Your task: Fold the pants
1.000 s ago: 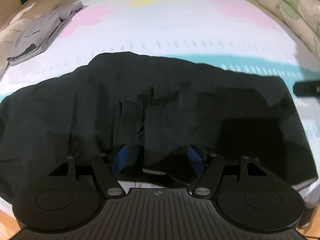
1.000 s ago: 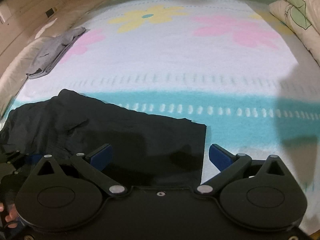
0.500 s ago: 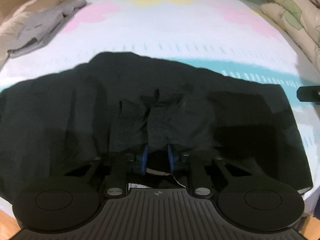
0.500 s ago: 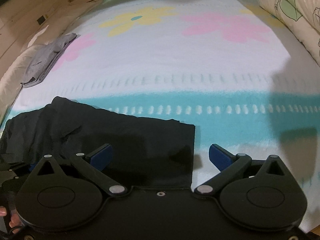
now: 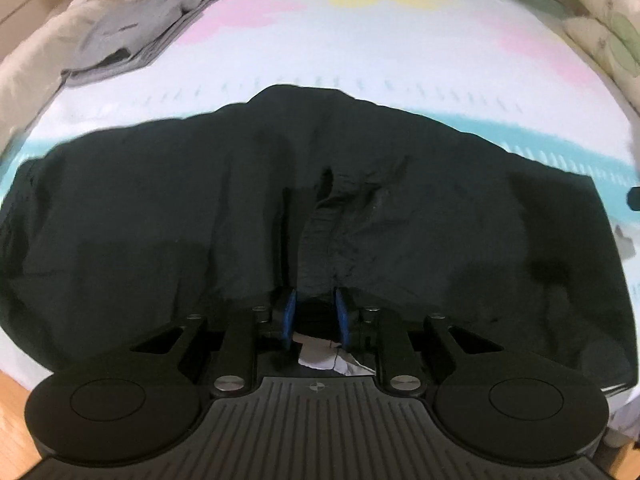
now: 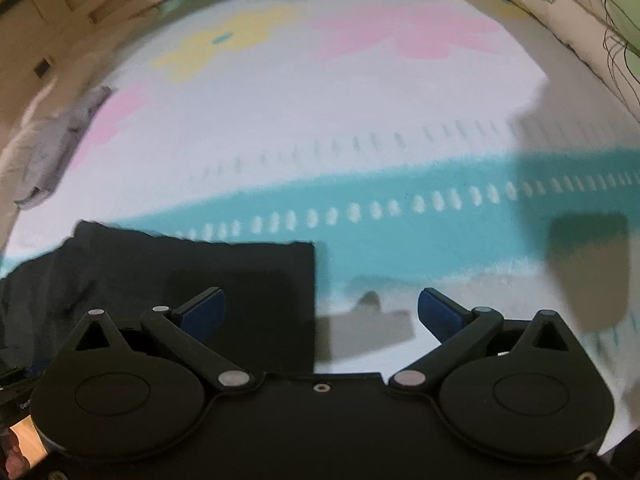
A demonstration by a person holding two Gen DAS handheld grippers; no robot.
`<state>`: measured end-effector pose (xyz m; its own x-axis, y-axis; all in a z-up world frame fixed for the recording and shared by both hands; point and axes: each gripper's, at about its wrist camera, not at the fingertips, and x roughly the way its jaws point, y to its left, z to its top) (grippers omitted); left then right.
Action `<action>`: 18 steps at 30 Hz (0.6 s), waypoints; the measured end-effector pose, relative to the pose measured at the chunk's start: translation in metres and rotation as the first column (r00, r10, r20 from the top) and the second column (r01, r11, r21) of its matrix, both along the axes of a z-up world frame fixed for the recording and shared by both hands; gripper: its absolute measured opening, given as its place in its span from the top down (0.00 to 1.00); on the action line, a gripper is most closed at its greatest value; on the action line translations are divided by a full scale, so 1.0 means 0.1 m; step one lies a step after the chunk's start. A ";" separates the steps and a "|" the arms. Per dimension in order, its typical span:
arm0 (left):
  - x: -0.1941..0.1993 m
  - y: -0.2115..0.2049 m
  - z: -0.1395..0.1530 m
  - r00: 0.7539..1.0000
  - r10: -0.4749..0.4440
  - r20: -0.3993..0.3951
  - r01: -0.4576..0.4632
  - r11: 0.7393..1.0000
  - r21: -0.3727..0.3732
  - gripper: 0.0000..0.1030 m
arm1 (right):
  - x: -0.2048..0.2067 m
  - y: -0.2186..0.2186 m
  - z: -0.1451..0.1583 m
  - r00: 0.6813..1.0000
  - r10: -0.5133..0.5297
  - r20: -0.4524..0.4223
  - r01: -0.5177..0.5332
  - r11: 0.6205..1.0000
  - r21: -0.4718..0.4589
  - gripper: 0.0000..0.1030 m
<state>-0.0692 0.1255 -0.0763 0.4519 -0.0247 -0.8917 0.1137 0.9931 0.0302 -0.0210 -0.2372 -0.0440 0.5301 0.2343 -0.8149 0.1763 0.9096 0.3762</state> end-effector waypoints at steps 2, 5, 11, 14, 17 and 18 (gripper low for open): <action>0.00 -0.02 0.02 1.000 -0.009 0.007 0.008 1.000 0.017 0.77 | 0.03 0.04 -0.07 1.000 0.020 -0.024 -0.020 1.000 -0.006 0.01; 0.00 -0.02 0.05 1.000 0.001 0.014 -0.001 1.000 0.013 0.73 | 0.06 0.11 -0.15 0.997 0.053 -0.054 -0.053 0.998 -0.014 0.09; -0.02 0.20 0.18 0.997 0.060 0.044 -0.057 0.996 -0.065 0.69 | 0.13 0.31 -0.37 0.984 0.110 -0.143 -0.124 0.987 -0.098 0.09; 0.00 0.20 0.22 0.996 0.063 0.059 -0.060 0.997 -0.058 0.69 | 0.10 0.31 -0.33 0.986 0.102 -0.131 -0.117 0.987 -0.109 0.09; -0.01 0.14 0.22 0.998 0.034 0.048 -0.032 0.999 -0.044 0.68 | 0.03 0.26 -0.16 0.995 0.078 -0.069 -0.084 0.993 -0.086 0.08; -0.01 0.13 0.20 0.999 0.021 0.038 -0.019 0.999 -0.047 0.68 | 0.00 0.25 -0.09 0.996 0.075 -0.046 -0.078 0.994 -0.080 0.08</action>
<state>-0.0703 0.1388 -0.0558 0.4867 -0.0562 -0.8718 0.0935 0.9955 -0.0120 -0.0213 -0.2119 -0.0533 0.4771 0.2043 -0.8548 0.1193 0.9486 0.2933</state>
